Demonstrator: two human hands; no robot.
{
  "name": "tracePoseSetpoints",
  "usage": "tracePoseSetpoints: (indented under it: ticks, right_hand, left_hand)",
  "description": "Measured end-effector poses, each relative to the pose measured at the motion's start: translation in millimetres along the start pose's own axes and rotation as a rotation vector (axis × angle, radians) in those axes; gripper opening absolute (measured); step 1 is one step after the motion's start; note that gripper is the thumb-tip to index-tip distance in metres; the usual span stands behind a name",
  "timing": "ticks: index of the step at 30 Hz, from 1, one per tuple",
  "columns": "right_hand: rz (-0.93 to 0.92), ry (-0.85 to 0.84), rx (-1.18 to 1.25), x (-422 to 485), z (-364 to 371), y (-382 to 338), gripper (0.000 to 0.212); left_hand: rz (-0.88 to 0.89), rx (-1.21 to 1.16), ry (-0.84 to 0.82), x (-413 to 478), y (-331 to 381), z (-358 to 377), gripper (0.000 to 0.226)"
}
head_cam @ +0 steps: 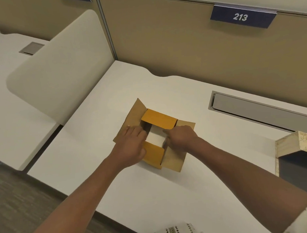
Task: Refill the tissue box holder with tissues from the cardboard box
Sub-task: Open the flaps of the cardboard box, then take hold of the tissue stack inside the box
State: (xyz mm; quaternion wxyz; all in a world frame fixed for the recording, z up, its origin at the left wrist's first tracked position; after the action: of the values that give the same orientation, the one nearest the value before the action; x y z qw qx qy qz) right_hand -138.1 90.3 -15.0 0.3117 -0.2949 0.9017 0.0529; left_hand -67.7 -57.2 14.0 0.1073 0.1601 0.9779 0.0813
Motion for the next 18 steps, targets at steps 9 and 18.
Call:
tracePoseSetpoints:
  ticks: [9,18]
  right_hand:
    - [-0.004,0.349,0.148,-9,-30,16,0.068]
    - [0.08,0.111,0.258,35,-5,49,0.084]
  left_hand:
    - [-0.003,-0.126,-0.071,-42,-3,17,0.017]
    - [-0.099,0.172,-0.243,-43,-3,72,0.035]
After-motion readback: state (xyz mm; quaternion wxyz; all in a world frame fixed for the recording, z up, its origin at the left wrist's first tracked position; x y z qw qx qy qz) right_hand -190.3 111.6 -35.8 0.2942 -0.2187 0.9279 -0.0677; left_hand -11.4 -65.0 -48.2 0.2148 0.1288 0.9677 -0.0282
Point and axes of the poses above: each hand's wrist, its own x-axis towards the middle knuckle, its own z-axis out of the palm, y = z × x, the point moved 8 cm from there along x, towards the middle knuckle, and after that the axes turned 14 degrees about -y, right-handed, at the moved point
